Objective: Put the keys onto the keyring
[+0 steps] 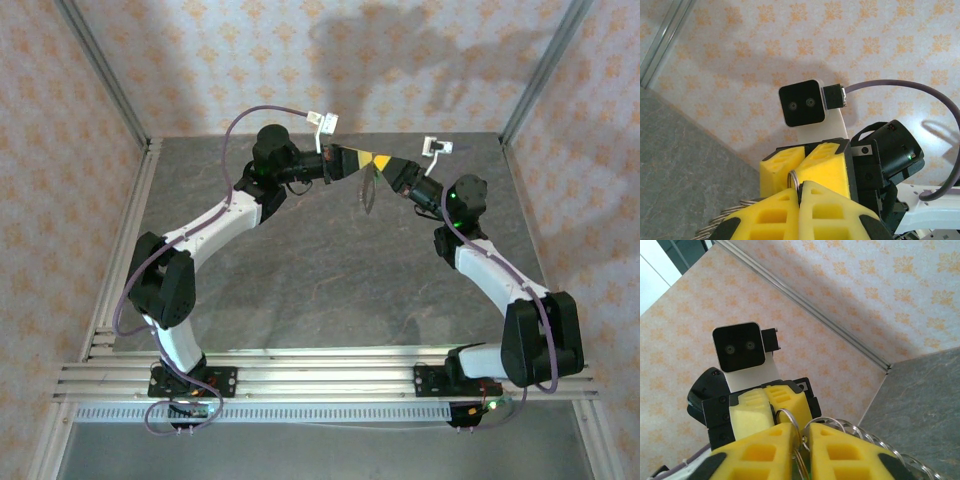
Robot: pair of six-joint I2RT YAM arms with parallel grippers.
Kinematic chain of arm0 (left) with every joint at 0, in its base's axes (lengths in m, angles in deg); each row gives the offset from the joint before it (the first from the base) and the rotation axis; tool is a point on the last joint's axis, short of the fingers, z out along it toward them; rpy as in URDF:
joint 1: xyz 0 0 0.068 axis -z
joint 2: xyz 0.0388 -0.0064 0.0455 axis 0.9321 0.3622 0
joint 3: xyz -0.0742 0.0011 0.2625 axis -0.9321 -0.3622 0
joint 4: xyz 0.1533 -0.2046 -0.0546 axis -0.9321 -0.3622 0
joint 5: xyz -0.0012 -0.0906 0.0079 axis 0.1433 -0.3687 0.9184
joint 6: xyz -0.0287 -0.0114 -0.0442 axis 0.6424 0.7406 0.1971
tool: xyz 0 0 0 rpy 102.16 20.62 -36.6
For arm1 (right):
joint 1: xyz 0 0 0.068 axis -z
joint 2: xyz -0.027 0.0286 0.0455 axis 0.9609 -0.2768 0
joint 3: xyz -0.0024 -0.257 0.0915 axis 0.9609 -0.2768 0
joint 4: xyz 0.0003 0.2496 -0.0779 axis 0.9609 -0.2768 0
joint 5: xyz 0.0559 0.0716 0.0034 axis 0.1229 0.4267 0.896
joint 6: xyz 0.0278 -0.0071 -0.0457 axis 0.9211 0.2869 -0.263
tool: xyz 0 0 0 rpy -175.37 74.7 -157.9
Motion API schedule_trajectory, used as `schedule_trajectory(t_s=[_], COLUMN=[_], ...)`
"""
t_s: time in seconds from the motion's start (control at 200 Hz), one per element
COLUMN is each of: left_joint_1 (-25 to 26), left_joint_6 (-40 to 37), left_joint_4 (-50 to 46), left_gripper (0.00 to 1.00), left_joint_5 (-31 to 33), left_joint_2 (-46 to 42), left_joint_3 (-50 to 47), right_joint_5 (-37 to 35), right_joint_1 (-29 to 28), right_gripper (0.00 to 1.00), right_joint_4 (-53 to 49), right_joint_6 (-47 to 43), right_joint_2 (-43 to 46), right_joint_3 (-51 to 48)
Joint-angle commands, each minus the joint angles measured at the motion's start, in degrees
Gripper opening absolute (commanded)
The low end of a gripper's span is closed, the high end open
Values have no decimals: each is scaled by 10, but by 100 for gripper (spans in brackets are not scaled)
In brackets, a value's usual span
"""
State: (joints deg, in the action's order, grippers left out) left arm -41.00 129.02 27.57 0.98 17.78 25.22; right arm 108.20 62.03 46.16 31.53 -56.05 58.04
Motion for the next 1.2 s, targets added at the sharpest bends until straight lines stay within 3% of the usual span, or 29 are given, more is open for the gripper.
schedule_trajectory(t_s=[0.0, 0.04, 0.255, 0.495, 0.711, 0.981, 1.196], left_joint_1=[7, 7, 0, -36, -62, -75, -74], left_joint_6=[0, 0, -37, -65, -153, -232, -273], left_joint_4=[23, 19, -41, -94, -207, -330, -402], left_gripper=[0, 0, 0, 30, 50, 55, 55], left_joint_5=[-1, 0, 38, 60, 46, -25, -70], left_joint_2=[-24, -24, -40, -61, -75, -49, -18], left_joint_3=[26, 26, 25, 18, 30, 81, 128], right_joint_5=[19, 19, 13, 21, 50, 111, 139], right_joint_1=[-7, -7, -7, -6, -5, -5, -6], right_gripper=[6, 0, 0, 0, 0, 0, 0], right_joint_4=[29, 28, -86, -286, -415, -579, -640], right_joint_6=[4, 3, -77, -220, -318, -431, -471], right_joint_2=[-2, -2, 15, 13, -19, -69, -88], right_joint_3=[26, 27, 47, 117, 181, 279, 319])
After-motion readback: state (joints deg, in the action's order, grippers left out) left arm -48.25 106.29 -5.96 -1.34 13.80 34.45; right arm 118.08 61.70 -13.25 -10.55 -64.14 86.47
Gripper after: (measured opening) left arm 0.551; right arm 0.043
